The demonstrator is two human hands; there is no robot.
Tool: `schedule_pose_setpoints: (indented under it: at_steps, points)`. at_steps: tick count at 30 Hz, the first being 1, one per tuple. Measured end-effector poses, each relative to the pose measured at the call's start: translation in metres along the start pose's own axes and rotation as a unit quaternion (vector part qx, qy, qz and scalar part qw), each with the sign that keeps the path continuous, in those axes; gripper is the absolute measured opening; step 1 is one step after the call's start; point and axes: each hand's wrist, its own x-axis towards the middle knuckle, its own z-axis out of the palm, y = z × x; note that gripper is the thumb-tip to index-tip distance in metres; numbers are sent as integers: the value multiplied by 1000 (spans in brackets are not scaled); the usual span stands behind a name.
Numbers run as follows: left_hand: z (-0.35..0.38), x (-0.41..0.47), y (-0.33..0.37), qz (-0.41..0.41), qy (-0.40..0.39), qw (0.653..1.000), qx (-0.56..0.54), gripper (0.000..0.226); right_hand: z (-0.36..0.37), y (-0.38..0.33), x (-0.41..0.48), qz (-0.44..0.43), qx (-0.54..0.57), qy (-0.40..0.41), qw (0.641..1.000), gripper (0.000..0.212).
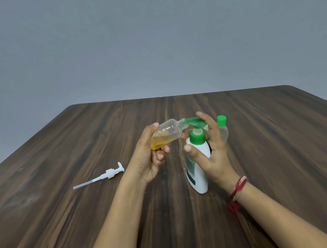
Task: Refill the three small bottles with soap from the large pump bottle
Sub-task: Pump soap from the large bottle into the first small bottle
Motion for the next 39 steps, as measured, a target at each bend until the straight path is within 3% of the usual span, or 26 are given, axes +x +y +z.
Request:
schedule_pose_setpoints:
  at_steps: [7,13,18,24,29,36,39]
  points:
    - [2,0,-1,-4,8,1000,7,37,0,0,3,1,24,10,1000,48]
    - [2,1,-2,-11,-5,1000,-18,37,-1,0,0,10,8,-6,1000,64]
    - [2,2,-3,-15,2,1000,-10,36,0,0,2,5,38,8,999,45]
    - [3,0,-3,-18,-3,1000,-22,37,0,0,2,-6,35,-3,999,53]
    - [4,0,-3,-22,10,1000,-10,36,0,1,2,15,58,7,998,44]
    - [5,-2,-1,-31,1,999,-26,36,0,1,1,1,21,-3,1000,63]
    - [5,-1,-1,-35,5,999,-18,37,-1,1,2,7,36,8,999,51]
